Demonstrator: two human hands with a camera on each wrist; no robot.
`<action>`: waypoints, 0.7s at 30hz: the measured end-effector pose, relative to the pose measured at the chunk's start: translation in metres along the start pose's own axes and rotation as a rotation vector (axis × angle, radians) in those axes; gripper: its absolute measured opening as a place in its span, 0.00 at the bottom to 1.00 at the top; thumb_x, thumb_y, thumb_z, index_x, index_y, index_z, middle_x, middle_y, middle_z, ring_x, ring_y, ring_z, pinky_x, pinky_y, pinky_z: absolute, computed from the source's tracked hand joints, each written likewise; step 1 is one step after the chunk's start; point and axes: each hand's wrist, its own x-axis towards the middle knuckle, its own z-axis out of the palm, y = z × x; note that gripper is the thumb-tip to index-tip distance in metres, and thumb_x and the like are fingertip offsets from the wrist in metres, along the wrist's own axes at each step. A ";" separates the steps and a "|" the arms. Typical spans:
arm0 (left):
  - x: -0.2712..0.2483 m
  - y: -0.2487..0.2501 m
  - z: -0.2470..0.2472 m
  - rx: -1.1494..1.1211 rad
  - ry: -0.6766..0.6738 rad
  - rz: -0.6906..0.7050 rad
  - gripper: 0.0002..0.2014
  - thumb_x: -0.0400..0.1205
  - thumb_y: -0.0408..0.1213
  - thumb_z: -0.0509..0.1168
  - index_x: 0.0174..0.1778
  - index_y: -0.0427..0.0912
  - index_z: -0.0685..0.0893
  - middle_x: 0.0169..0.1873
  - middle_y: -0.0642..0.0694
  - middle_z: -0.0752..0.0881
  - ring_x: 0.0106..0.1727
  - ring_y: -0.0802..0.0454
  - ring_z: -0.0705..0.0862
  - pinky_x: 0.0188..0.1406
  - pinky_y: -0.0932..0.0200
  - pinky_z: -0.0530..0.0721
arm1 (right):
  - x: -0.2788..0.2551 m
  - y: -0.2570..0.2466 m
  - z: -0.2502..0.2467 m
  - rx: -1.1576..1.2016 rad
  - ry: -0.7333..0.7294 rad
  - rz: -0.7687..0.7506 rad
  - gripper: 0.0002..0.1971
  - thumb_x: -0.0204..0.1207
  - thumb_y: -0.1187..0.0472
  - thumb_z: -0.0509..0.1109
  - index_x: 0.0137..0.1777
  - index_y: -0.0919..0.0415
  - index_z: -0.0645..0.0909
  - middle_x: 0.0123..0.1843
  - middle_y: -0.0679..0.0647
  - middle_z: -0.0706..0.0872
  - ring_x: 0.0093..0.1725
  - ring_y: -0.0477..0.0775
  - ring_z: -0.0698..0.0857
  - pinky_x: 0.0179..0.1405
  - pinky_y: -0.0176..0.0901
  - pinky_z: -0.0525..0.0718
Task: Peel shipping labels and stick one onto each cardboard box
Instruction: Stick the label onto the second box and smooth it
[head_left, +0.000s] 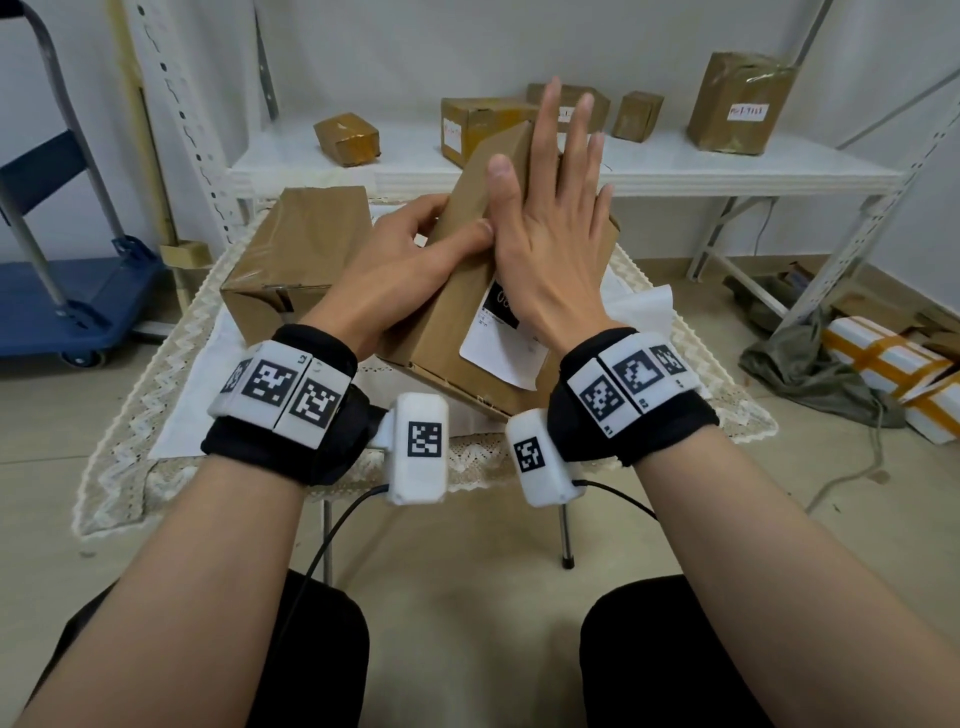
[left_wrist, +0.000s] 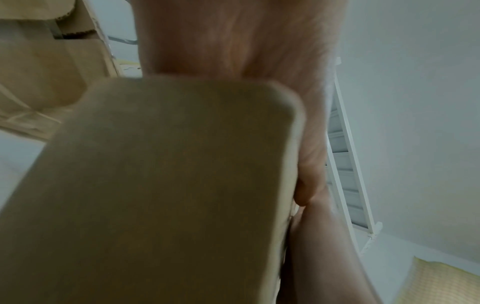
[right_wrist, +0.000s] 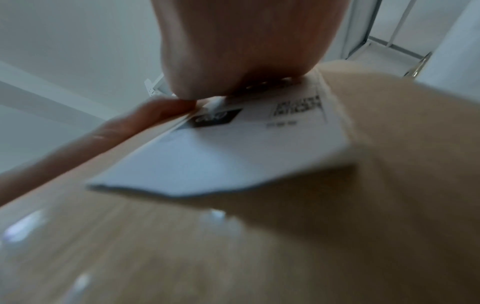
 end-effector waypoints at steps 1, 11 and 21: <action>0.000 0.001 0.001 0.004 -0.007 0.002 0.25 0.75 0.63 0.71 0.66 0.57 0.86 0.54 0.56 0.87 0.53 0.53 0.92 0.60 0.45 0.90 | 0.003 0.000 -0.001 0.005 0.014 0.006 0.34 0.90 0.40 0.45 0.91 0.50 0.40 0.92 0.55 0.35 0.90 0.60 0.36 0.86 0.73 0.38; 0.003 0.000 0.002 0.002 -0.028 -0.017 0.27 0.73 0.62 0.72 0.68 0.57 0.85 0.56 0.54 0.87 0.52 0.53 0.92 0.57 0.47 0.91 | 0.019 0.004 -0.004 0.071 -0.015 0.090 0.34 0.90 0.39 0.44 0.90 0.48 0.38 0.92 0.54 0.36 0.90 0.58 0.37 0.87 0.69 0.37; 0.005 -0.006 -0.003 -0.036 0.005 -0.070 0.29 0.69 0.65 0.72 0.65 0.58 0.87 0.58 0.51 0.91 0.54 0.51 0.92 0.62 0.42 0.89 | 0.001 0.007 -0.002 0.038 -0.082 0.035 0.33 0.90 0.39 0.43 0.90 0.47 0.37 0.91 0.52 0.34 0.90 0.59 0.36 0.86 0.71 0.37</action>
